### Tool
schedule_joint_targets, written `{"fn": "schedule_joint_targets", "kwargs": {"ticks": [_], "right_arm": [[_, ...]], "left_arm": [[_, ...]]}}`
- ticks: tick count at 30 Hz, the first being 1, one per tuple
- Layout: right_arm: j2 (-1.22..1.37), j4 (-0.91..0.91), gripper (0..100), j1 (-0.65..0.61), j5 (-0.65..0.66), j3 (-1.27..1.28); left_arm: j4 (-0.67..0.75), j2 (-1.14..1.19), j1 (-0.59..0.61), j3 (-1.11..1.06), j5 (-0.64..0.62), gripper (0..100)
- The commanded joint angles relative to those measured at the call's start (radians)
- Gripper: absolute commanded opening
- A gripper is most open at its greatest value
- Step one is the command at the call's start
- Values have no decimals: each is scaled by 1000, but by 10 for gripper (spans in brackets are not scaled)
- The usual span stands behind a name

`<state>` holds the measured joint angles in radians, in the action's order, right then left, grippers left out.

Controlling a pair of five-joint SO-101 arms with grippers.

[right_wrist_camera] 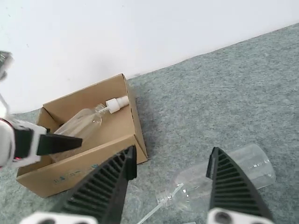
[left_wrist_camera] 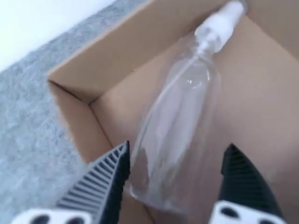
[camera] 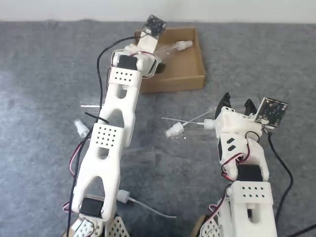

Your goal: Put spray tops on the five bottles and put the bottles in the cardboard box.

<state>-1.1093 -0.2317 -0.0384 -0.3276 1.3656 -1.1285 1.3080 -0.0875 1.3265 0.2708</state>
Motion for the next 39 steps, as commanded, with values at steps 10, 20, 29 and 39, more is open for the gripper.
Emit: {"fn": "schedule_joint_targets", "kwargs": {"ticks": [10,20,29,39], "right_arm": [[-21,15,224,-4,21,-12],[-21,15,224,-4,21,-12],[-21,15,224,-4,21,-12],[-21,15,224,-1,21,-12]], "left_arm": [[43,-34,-9,-148,269,137],[-132,-32,-18,111,265,72],[-315,-31,-20,334,224,73],[-437,-109,-11,355,180,73]]}}
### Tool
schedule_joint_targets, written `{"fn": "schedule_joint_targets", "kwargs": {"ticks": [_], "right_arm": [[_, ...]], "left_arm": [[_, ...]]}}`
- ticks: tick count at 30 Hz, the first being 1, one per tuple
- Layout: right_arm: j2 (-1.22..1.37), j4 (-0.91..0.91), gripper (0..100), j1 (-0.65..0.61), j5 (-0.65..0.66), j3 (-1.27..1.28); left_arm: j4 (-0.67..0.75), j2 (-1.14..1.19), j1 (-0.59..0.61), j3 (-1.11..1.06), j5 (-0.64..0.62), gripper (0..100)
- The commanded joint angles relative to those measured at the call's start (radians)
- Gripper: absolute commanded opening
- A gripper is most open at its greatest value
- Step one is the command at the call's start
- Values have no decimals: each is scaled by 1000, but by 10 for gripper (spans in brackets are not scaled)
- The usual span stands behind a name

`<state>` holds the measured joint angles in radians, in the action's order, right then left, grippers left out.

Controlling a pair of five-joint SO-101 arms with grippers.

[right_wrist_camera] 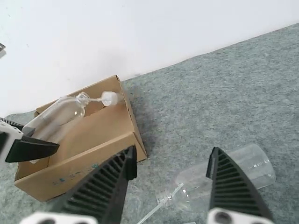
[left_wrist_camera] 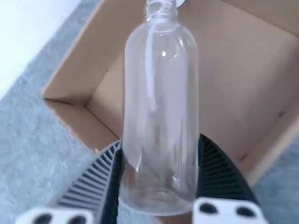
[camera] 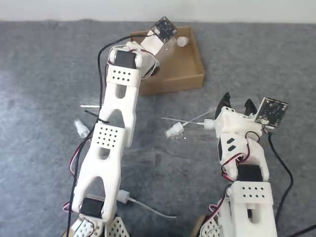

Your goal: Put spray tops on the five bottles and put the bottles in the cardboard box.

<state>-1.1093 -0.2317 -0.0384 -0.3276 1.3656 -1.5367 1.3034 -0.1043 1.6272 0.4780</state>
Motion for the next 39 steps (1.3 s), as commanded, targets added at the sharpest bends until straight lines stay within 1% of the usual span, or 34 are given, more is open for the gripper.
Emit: {"fn": "schedule_joint_targets", "kwargs": {"ticks": [1,6,12,17,25,30,39], "right_arm": [[-21,15,224,-1,21,-12],[-21,15,224,-1,21,-12],[-21,15,224,-1,21,-12],[-21,15,224,-1,21,-12],[-21,15,224,-4,21,-12],[-21,15,224,-2,21,-12],[-21,21,225,-2,21,0]], "left_arm": [[-44,-121,6,54,-29,73],[-140,-192,-2,54,-31,73],[-215,-269,5,54,-32,70],[-221,-330,21,54,-91,70],[-222,-471,78,2,-120,70],[-222,-634,83,-173,-117,70],[-219,-997,74,-605,-112,70]]}}
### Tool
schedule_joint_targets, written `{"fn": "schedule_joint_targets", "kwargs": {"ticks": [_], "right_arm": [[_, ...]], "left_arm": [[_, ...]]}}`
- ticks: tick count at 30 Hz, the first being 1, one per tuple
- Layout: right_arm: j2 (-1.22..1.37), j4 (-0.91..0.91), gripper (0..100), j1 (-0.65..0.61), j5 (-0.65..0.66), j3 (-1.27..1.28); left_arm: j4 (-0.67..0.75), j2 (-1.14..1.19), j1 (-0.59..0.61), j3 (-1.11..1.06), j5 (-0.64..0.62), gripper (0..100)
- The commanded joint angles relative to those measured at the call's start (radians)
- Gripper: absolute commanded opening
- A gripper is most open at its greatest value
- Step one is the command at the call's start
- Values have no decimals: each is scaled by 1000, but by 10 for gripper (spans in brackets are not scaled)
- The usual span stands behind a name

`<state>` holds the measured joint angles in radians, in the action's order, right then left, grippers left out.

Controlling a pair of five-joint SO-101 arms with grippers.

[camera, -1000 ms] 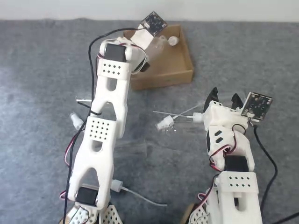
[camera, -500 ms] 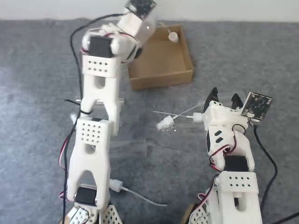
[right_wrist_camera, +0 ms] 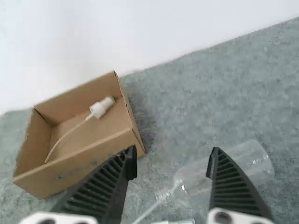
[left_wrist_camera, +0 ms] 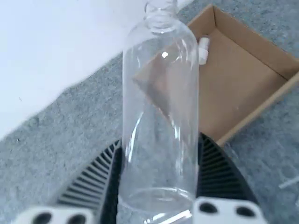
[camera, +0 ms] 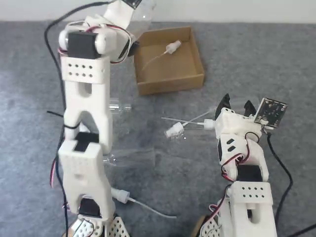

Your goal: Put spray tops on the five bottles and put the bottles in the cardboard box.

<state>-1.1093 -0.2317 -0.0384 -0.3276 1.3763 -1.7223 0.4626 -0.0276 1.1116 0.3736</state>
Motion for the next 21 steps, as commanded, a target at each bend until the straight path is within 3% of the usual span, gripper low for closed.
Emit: {"fn": "schedule_joint_targets", "kwargs": {"ticks": [1,13,21], "right_arm": [[-21,21,225,-2,21,-11],[-21,18,225,-2,21,-9],[-21,18,225,-2,21,-9]], "left_arm": [[-34,-192,-2,-130,-8,70],[0,-546,-3,-622,-5,70],[229,-830,-3,-1109,-5,70]]}}
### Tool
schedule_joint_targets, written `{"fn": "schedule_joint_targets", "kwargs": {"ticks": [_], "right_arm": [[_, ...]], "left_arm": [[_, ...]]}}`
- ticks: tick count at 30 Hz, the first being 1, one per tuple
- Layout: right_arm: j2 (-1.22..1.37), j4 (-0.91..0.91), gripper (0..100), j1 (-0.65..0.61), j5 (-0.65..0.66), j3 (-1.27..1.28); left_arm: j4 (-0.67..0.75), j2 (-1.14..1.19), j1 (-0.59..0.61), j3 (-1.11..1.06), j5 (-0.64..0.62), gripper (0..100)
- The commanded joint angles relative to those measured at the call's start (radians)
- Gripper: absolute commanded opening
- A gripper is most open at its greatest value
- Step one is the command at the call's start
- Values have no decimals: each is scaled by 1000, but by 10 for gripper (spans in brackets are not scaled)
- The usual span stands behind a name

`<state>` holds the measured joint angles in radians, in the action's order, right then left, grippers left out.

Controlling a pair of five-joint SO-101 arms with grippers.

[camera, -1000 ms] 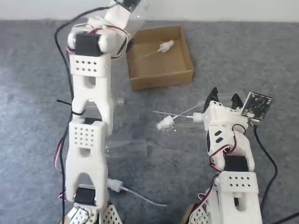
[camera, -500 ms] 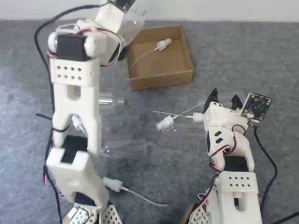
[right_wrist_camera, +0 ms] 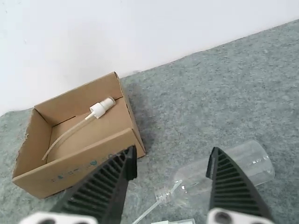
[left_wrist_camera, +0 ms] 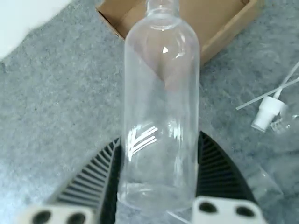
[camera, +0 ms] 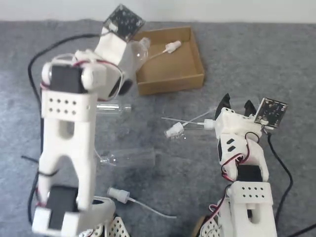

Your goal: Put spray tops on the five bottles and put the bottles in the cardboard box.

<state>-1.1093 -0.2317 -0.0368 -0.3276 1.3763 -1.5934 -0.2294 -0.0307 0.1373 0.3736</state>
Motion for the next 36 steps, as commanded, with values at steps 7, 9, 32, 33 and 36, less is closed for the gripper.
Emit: {"fn": "schedule_joint_targets", "kwargs": {"ticks": [7,9,32,33,36], "right_arm": [[-21,16,224,-4,21,-9],[-21,16,224,-4,21,-9],[-21,16,225,-4,21,-9],[-21,16,225,-4,21,-8],[-21,16,225,-4,21,-8]], "left_arm": [[219,-281,0,-387,-5,72],[218,-287,0,-400,-5,72],[218,-293,3,-550,-3,73],[218,-295,2,-562,-3,73],[219,-295,2,-593,-3,73]]}}
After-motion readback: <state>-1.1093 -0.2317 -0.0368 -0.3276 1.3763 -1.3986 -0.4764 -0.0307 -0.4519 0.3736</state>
